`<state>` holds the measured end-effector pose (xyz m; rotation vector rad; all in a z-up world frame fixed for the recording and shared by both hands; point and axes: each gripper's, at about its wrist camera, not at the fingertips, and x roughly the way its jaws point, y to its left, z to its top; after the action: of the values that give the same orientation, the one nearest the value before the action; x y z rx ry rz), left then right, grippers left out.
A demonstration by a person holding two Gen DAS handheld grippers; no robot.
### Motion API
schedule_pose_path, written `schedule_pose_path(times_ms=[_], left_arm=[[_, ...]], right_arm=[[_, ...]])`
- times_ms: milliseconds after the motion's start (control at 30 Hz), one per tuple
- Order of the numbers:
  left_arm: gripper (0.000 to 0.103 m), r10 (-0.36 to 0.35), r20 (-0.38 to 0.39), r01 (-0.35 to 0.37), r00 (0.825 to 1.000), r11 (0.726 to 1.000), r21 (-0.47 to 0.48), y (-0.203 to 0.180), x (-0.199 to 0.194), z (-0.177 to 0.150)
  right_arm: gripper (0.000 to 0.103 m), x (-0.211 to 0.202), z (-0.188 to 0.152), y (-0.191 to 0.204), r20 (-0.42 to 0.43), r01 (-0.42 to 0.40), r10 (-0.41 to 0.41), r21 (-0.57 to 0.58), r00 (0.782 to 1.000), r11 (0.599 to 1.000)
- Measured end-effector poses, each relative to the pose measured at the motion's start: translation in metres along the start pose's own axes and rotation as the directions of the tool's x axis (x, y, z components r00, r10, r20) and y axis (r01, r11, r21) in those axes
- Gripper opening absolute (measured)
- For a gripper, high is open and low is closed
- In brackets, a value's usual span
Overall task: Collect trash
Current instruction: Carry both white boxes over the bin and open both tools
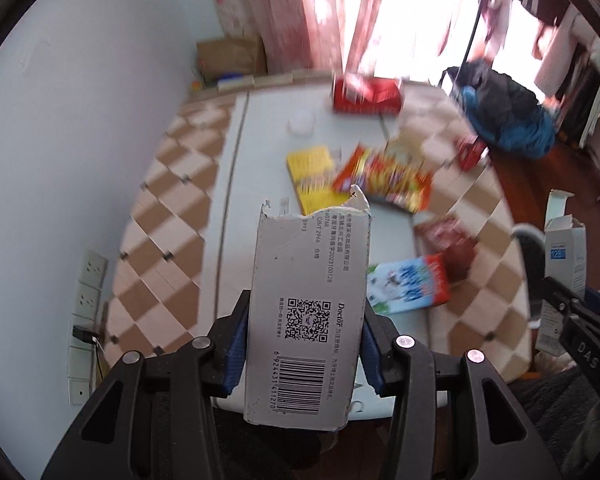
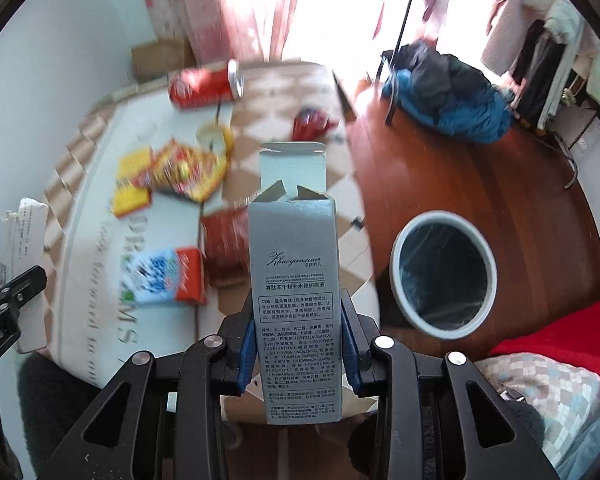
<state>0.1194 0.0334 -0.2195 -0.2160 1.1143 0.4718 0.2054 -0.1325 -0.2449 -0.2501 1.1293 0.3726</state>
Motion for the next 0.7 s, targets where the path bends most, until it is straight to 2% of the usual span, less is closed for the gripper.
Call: schedule_pose_path(times_ms=[133,267,400,567,700], left_arm=[[0.044,-0.006,0.094,0.005,0.996,1.000,0.014,-0.011,-0.043,0.005],[0.044,-0.035,0.151,0.029,0.988,0.999,0.041,-0.035,-0.072,0.015],[0.044,-0.084,0.192,0.068,0.978,0.994,0.091,-0.070,-0.092,0.026],[0.044,-0.173,0.214,0.134,0.961,0.973,0.187,-0.138,-0.100,0.046],[0.044,-0.258,0.175,0.211,0.950,0.946,0.247,-0.203,-0.081,0.061]], right_arm=[[0.037,-0.039,0.002,-0.012,0.099,-0.029,0.028,0.018,0.995,0.999],[0.037,-0.070,0.006,-0.035,0.173,-0.050,0.043,0.036,0.984,0.998],[0.037,-0.090,0.008,-0.067,0.209,-0.065,0.049,0.073,0.977,0.995],[0.037,-0.095,0.008,-0.124,0.220,-0.061,0.028,0.142,0.975,0.988],[0.037,-0.080,0.005,-0.193,0.181,-0.047,0.002,0.242,0.983,0.969]])
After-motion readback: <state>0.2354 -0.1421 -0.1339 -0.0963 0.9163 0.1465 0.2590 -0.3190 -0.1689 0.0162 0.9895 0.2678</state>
